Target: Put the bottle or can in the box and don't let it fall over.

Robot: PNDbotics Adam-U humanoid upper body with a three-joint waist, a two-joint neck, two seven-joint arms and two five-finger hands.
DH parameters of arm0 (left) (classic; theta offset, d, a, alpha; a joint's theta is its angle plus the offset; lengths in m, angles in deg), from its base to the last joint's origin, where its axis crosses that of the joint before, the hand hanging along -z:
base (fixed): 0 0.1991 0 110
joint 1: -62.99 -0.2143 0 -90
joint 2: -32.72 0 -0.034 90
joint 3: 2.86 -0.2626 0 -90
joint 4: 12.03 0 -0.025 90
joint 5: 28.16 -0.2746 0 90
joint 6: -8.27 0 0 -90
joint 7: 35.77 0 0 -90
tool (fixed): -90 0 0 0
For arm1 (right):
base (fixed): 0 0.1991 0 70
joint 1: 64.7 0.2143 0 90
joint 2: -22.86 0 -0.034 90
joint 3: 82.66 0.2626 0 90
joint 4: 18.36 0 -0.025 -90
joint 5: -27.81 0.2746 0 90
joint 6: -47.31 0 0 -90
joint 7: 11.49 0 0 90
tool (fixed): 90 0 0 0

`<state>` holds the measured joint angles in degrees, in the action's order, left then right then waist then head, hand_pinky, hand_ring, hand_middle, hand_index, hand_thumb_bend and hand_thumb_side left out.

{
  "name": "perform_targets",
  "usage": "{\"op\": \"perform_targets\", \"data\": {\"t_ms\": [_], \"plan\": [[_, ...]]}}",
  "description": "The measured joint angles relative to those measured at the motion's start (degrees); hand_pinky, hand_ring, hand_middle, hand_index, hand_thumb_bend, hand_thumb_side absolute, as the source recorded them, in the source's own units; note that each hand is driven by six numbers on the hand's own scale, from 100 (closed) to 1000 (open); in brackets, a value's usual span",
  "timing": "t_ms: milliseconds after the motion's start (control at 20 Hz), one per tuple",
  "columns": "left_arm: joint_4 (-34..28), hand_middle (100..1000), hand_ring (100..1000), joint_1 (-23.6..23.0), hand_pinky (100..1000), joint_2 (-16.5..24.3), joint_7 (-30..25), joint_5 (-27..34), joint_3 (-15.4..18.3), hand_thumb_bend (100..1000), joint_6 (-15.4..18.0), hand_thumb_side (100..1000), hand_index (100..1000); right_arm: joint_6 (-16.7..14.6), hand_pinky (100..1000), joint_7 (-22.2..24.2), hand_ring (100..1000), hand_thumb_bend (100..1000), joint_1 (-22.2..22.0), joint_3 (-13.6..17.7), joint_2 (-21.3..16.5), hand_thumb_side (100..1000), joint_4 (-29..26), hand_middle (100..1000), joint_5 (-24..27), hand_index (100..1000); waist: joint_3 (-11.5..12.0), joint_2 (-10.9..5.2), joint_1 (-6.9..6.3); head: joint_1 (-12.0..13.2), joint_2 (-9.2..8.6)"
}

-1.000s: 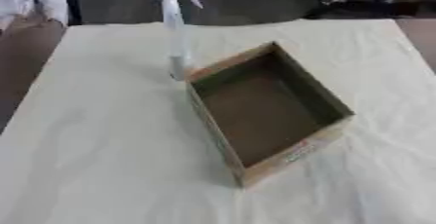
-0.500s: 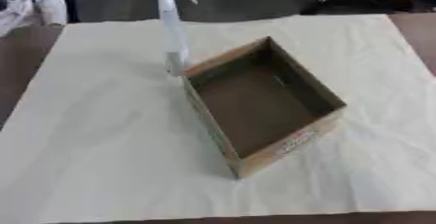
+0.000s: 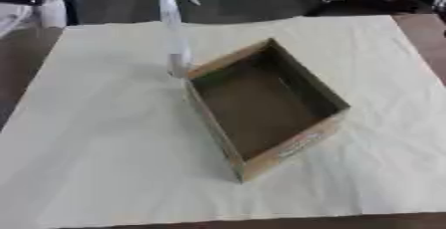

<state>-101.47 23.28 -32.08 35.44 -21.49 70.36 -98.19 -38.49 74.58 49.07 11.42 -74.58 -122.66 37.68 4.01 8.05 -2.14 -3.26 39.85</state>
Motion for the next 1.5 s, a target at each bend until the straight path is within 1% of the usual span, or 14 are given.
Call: {"op": "perform_targets", "data": {"t_ms": [250, 400, 500, 650, 750, 800, 1100, 1500], "plan": [[2.25, 852, 833, 3.51, 768, -0.98, -6.41, -2.74, -1.62, 499, -0.8, 241, 890, 0.1, 884, 0.3, 954, 100, 0.26, -0.36, -0.02, 526, 0.03, 1000, 0.0, 885, 0.12, 0.0, -0.33, -0.56, -1.44], [3.29, 860, 843, 4.8, 778, -1.52, -9.52, -3.88, -1.77, 503, -0.56, 254, 898, 0.11, 884, 0.49, 954, 100, 0.38, -0.61, -0.03, 525, 0.08, 1000, 0.0, 885, 0.23, 0.0, -0.57, -0.89, -2.84], [3.86, 860, 843, 5.34, 774, -1.91, -11.2, -4.2, -1.74, 498, -0.26, 255, 899, 0.15, 884, 0.6, 954, 100, 0.4, -0.63, -0.04, 526, 0.13, 1000, 0.0, 885, 0.22, 0.0, -0.61, -1.04, -3.61], [4.6, 860, 843, 6.01, 774, -2.45, -12.54, -4.5, -1.68, 498, -0.01, 255, 899, 0.15, 884, 0.68, 954, 100, 0.43, -0.65, -0.05, 526, 0.15, 1000, 0.0, 885, 0.22, 0.0, -0.81, -1.37, -4.22], [4.87, 857, 839, 6.27, 761, -2.56, -12.86, -4.66, -1.66, 484, 0.1, 273, 893, 0.15, 884, 0.69, 954, 100, 0.44, -0.66, -0.05, 526, 0.16, 1000, 0.0, 886, 0.21, 0.0, -0.87, -1.41, -4.28], [5.21, 857, 839, 6.45, 760, -2.76, -13.01, -4.64, -1.58, 479, 0.0, 262, 893, 0.17, 884, 0.72, 954, 100, 0.52, -0.78, -0.05, 526, 0.17, 1000, 0.0, 886, 0.07, 0.01, -0.88, -1.41, -4.29], [8.97, 861, 842, 9.86, 761, -6.93, -13.73, -4.11, -1.52, 484, -1.47, 268, 893, 0.38, 884, 0.99, 954, 100, 0.93, -1.24, -0.05, 526, 0.32, 1000, 0.0, 886, -0.39, 0.07, -1.16, -1.37, -4.29], [12.54, 864, 847, 11.82, 767, -10.44, -13.99, -5.97, -1.74, 499, -1.68, 268, 887, 0.48, 884, 1.37, 955, 100, 1.39, -1.5, -0.05, 526, 0.33, 1000, 0.0, 887, -0.85, 0.34, -1.26, -1.16, -4.26]]}}
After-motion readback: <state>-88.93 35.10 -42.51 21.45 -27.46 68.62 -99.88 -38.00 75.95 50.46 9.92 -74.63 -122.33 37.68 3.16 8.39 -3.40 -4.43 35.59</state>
